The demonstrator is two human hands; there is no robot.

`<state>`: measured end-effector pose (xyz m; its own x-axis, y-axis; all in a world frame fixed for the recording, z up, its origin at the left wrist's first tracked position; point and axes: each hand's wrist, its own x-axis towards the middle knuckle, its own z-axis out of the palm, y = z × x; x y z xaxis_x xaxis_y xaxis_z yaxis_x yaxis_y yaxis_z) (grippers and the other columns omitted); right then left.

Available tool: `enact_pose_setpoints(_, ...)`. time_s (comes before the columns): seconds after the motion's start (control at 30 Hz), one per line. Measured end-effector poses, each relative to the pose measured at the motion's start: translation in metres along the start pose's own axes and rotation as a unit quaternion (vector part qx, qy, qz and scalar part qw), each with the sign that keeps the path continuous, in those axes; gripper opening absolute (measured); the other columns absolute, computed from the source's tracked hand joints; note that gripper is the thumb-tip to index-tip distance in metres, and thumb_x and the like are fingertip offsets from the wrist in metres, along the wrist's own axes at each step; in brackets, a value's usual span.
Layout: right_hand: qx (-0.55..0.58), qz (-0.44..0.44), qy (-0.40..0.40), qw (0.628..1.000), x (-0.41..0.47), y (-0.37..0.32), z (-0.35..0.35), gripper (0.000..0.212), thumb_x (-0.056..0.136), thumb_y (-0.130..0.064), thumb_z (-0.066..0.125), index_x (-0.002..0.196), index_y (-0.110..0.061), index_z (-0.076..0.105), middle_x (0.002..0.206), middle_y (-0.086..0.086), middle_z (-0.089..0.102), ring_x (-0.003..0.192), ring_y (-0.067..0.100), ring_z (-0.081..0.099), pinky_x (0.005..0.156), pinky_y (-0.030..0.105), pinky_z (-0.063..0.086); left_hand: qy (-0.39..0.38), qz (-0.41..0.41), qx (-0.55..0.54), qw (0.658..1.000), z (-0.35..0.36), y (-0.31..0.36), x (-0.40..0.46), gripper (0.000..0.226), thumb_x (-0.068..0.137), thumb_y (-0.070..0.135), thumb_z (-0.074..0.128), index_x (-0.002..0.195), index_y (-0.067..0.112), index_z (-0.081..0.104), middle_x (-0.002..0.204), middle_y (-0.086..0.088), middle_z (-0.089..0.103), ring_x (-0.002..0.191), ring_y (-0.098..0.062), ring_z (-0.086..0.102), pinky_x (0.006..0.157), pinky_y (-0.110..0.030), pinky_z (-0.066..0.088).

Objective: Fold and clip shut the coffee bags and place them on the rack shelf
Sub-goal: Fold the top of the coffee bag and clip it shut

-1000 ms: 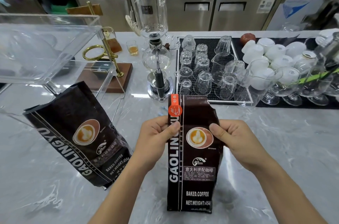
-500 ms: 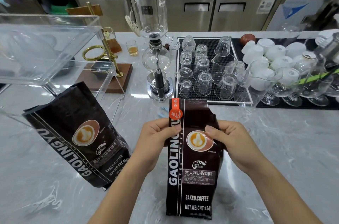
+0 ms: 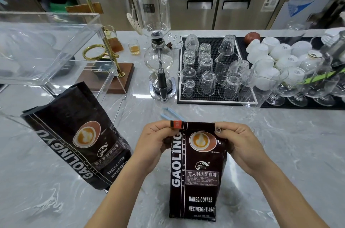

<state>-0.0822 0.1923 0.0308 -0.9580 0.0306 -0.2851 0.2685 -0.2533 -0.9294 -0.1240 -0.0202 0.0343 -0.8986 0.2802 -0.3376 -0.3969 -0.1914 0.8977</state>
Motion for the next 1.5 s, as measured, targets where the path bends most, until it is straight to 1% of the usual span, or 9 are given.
enact_pose_setpoints(0.13, -0.011, -0.006, -0.010, 1.000, -0.004, -0.008, 0.003, 0.054, 0.088, 0.014, 0.034, 0.073, -0.010, 0.080, 0.074, 0.008, 0.078, 0.065, 0.017, 0.070, 0.057, 0.022, 0.056, -0.033, 0.021, 0.031, 0.999, 0.000, 0.002, -0.003, 0.034, 0.090, -0.009, 0.050, 0.080, 0.007, 0.078, 0.066, -0.004, 0.074, 0.059, -0.012, 0.065, 0.060, -0.023, 0.054)
enact_pose_setpoints(0.3, -0.038, -0.063, -0.028, 0.997, -0.009, -0.014, 0.005, 0.032, 0.079, -0.014, 0.050, 0.075, -0.005, 0.080, 0.076, 0.016, 0.077, 0.071, 0.026, 0.065, 0.062, 0.028, 0.050, -0.052, 0.037, 0.036, 0.997, -0.001, 0.012, -0.007, 0.035, 0.070, 0.004, 0.045, 0.067, 0.009, 0.080, 0.068, -0.009, 0.075, 0.058, -0.014, 0.066, 0.056, -0.020, 0.053)
enact_pose_setpoints(0.43, -0.131, -0.115, 0.005, 0.985, -0.013, -0.017, 0.013, 0.011, 0.074, -0.022, 0.076, 0.072, -0.011, 0.080, 0.069, 0.009, 0.077, 0.062, 0.016, 0.070, 0.061, 0.023, 0.054, -0.047, 0.081, 0.100, 0.991, 0.005, 0.017, -0.015, 0.011, 0.071, 0.013, 0.082, 0.062, 0.013, 0.076, 0.057, -0.001, 0.073, 0.048, -0.007, 0.065, 0.049, -0.014, 0.049)
enact_pose_setpoints(0.63, -0.137, -0.117, -0.002, 0.984, -0.019, -0.020, 0.017, 0.003, 0.072, -0.007, 0.077, 0.075, -0.008, 0.078, 0.069, 0.010, 0.076, 0.061, 0.017, 0.068, 0.059, 0.024, 0.055, -0.002, 0.100, 0.109, 0.989, 0.010, 0.014, -0.022, 0.010, 0.061, 0.013, 0.082, 0.066, 0.011, 0.074, 0.064, -0.005, 0.076, 0.057, -0.013, 0.070, 0.053, -0.022, 0.056)
enact_pose_setpoints(0.73, -0.137, -0.099, -0.001, 0.986, -0.022, -0.021, 0.020, 0.016, 0.074, 0.003, 0.077, 0.081, -0.011, 0.077, 0.071, 0.013, 0.076, 0.059, 0.021, 0.066, 0.056, 0.029, 0.056, 0.003, 0.094, 0.082, 0.992, 0.013, 0.013, -0.025, 0.019, 0.059, 0.010, 0.083, 0.074, 0.015, 0.072, 0.070, -0.014, 0.076, 0.062, -0.024, 0.070, 0.057, -0.032, 0.060)
enact_pose_setpoints(0.83, -0.144, -0.078, 0.006, 0.986, -0.025, -0.023, 0.024, 0.016, 0.073, -0.002, 0.079, 0.085, -0.012, 0.077, 0.072, 0.015, 0.076, 0.059, 0.024, 0.067, 0.057, 0.033, 0.056, 0.005, 0.081, 0.062, 0.995, 0.015, 0.012, -0.028, 0.030, 0.060, 0.007, 0.083, 0.085, 0.016, 0.071, 0.072, -0.016, 0.077, 0.062, -0.027, 0.071, 0.060, -0.035, 0.060)
enact_pose_setpoints(1.1, -0.087, -0.036, 0.046, 0.995, -0.032, -0.017, 0.039, 0.027, 0.053, -0.028, 0.081, 0.070, -0.008, 0.074, 0.061, 0.005, 0.071, 0.054, 0.012, 0.063, 0.047, 0.022, 0.049, 0.012, -0.029, -0.064, 0.997, 0.031, -0.001, -0.040, 0.020, 0.059, 0.013, 0.081, 0.079, 0.009, 0.078, 0.075, -0.016, 0.075, 0.065, -0.026, 0.071, 0.062, -0.033, 0.062)
enact_pose_setpoints(1.33, -0.071, -0.060, 0.094, 0.991, -0.034, -0.003, 0.043, 0.009, 0.070, -0.014, 0.080, 0.068, -0.008, 0.074, 0.065, 0.008, 0.074, 0.061, 0.020, 0.066, 0.058, 0.030, 0.054, 0.099, 0.005, -0.049, 0.994, 0.043, -0.012, -0.043, 0.024, 0.067, 0.019, 0.076, 0.083, 0.001, 0.076, 0.081, -0.026, 0.074, 0.074, -0.035, 0.070, 0.071, -0.045, 0.059)
enact_pose_setpoints(1.5, -0.093, -0.070, 0.137, 0.984, -0.031, 0.003, 0.042, 0.022, 0.070, -0.036, 0.071, 0.073, -0.015, 0.076, 0.067, 0.009, 0.074, 0.061, 0.018, 0.064, 0.062, 0.034, 0.054, 0.116, -0.012, -0.067, 0.991, 0.043, -0.011, -0.038, 0.037, 0.081, 0.029, 0.066, 0.089, -0.005, 0.073, 0.095, -0.037, 0.071, 0.081, -0.041, 0.068, 0.081, -0.058, 0.056)
